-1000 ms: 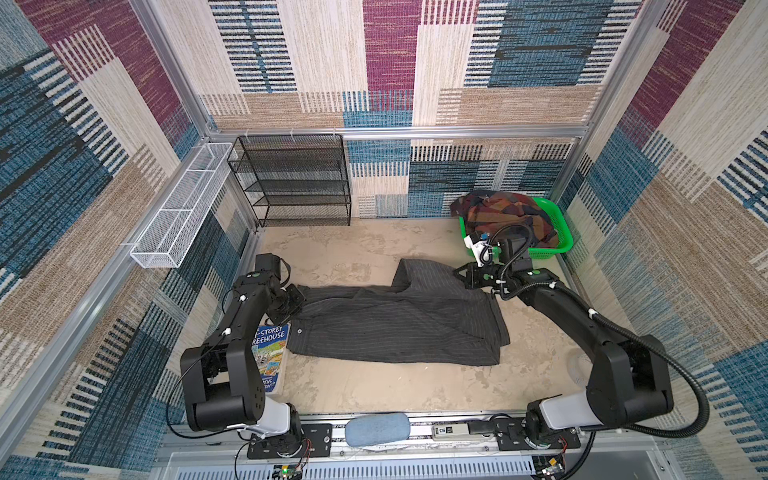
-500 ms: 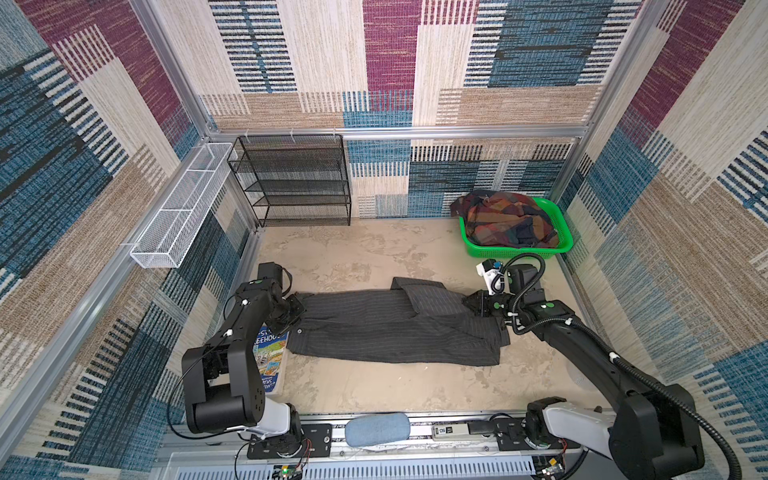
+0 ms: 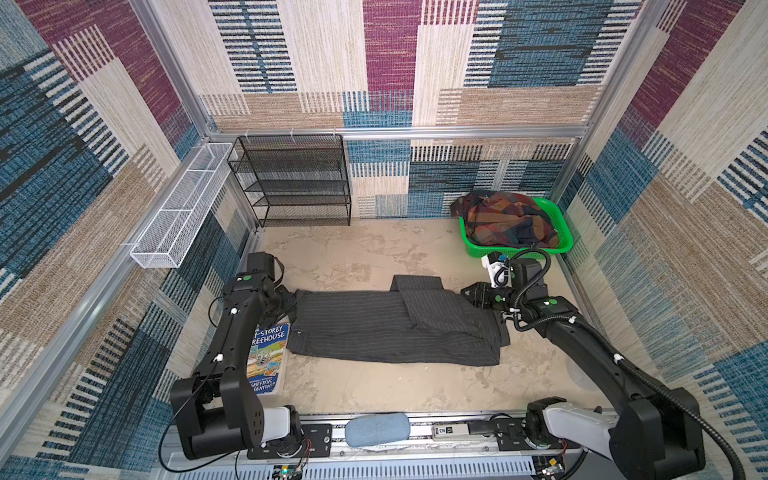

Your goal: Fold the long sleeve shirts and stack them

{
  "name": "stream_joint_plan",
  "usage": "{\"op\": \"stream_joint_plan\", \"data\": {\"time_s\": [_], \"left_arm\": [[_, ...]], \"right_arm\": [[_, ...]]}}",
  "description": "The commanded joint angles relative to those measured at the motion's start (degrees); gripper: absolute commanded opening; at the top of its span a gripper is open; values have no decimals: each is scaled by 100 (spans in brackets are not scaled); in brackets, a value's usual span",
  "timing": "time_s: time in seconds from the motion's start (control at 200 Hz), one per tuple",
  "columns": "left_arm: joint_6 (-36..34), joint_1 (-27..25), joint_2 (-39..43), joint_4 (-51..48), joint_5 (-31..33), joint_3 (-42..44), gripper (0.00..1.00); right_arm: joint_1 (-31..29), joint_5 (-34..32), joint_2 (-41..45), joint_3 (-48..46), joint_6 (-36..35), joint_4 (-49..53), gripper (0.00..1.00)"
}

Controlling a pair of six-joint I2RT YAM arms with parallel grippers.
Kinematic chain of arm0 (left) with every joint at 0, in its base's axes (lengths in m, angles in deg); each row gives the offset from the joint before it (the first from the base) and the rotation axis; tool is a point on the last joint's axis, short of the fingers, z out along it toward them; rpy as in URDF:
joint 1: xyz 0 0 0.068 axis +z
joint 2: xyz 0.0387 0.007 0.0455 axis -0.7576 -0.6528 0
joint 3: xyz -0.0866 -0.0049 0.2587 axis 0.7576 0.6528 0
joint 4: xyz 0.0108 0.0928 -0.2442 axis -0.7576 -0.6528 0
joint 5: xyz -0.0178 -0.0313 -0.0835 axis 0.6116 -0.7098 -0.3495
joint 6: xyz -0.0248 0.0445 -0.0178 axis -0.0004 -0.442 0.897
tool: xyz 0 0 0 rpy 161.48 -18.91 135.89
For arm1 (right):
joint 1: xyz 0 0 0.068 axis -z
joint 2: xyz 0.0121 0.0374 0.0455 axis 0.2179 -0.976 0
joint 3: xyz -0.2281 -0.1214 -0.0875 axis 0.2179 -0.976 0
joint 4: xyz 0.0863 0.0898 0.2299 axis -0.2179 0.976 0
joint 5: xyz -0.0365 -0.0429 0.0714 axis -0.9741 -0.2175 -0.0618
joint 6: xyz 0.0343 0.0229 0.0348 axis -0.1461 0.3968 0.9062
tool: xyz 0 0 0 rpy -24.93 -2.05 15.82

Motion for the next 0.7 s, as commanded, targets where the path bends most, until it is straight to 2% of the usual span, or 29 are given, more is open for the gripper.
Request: {"op": "stream_joint_plan", "data": {"time_s": [0.0, 0.11, 0.175, 0.305, 0.506, 0.691], "left_arm": [[-210, 5, 88, -220, 342, -128, 47], [-208, 5, -165, -83, -225, -208, 38], [-177, -9, -381, 245, -692, -178, 22], [-2, -92, -898, 742, -1303, -226, 0], [118, -662, -1544, 1075, -1465, -386, 0], [222, -682, -2249, 1342, -1210, -208, 0]], "right_arm": [[-35, 41, -304, 105, 120, -408, 39], [-228, -148, -685, 145, 139, -474, 38], [-375, -213, -945, 128, 196, -616, 37], [-650, -256, -1428, 160, 464, -931, 32], [-929, -320, -1902, 150, 898, -1176, 29], [-857, -677, -2175, -201, 1378, -1383, 26]]}}
